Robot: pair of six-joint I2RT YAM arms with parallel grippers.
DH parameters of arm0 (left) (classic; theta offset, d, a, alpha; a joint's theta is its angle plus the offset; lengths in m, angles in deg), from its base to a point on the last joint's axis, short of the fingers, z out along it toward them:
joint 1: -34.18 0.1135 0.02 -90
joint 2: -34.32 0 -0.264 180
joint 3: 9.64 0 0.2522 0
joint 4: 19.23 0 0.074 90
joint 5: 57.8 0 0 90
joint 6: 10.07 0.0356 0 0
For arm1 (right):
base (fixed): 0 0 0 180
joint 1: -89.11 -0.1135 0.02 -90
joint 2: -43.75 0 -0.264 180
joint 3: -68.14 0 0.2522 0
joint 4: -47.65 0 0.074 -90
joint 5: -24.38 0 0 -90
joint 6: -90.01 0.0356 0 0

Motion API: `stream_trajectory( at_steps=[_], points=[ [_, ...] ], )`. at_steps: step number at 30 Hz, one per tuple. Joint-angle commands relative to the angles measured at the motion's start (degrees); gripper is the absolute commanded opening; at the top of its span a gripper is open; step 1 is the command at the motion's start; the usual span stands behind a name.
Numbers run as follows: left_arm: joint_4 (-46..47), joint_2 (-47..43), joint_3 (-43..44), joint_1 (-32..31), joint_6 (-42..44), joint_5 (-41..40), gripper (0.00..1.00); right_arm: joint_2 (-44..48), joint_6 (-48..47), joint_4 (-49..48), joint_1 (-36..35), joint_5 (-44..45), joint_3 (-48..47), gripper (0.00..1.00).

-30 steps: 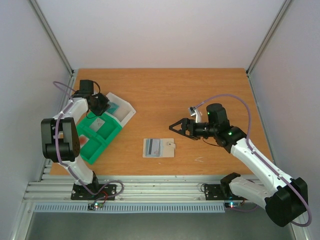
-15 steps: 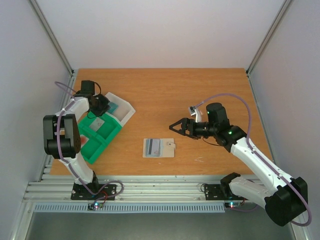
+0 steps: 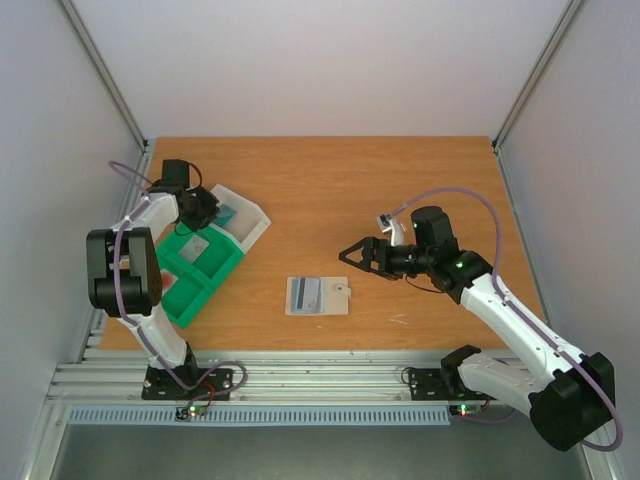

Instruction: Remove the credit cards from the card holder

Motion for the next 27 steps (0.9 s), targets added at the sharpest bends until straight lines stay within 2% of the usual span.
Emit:
stream_trajectory(
  at_steps=[1,6,11,14,27],
  points=[
    [0.85,-0.27,1.37,0.27,0.6,-2.06,0.2,-0.39,-1.19,0.66,0.14,0.24,-2.64,0.99],
    [-0.22,-2.41,1.55,0.3,1.18,-3.89,0.29,-0.28,-1.24,1.28,0.12,0.49,-2.77,0.98],
    [-2.51,-4.45,2.63,0.29,2.06,-3.77,0.47,-0.38,-0.58,1.39,0.13,-0.1,-3.09,0.98],
    [-2.96,-6.04,2.33,0.27,2.36,-3.87,0.54,-0.58,-0.01,1.29,0.12,-0.57,-3.53,0.99],
    [-9.47,-13.41,0.01,-0.03,8.4,-2.75,0.7,-1.15,0.85,2.86,0.12,-0.38,-4.06,0.98]
  ],
)
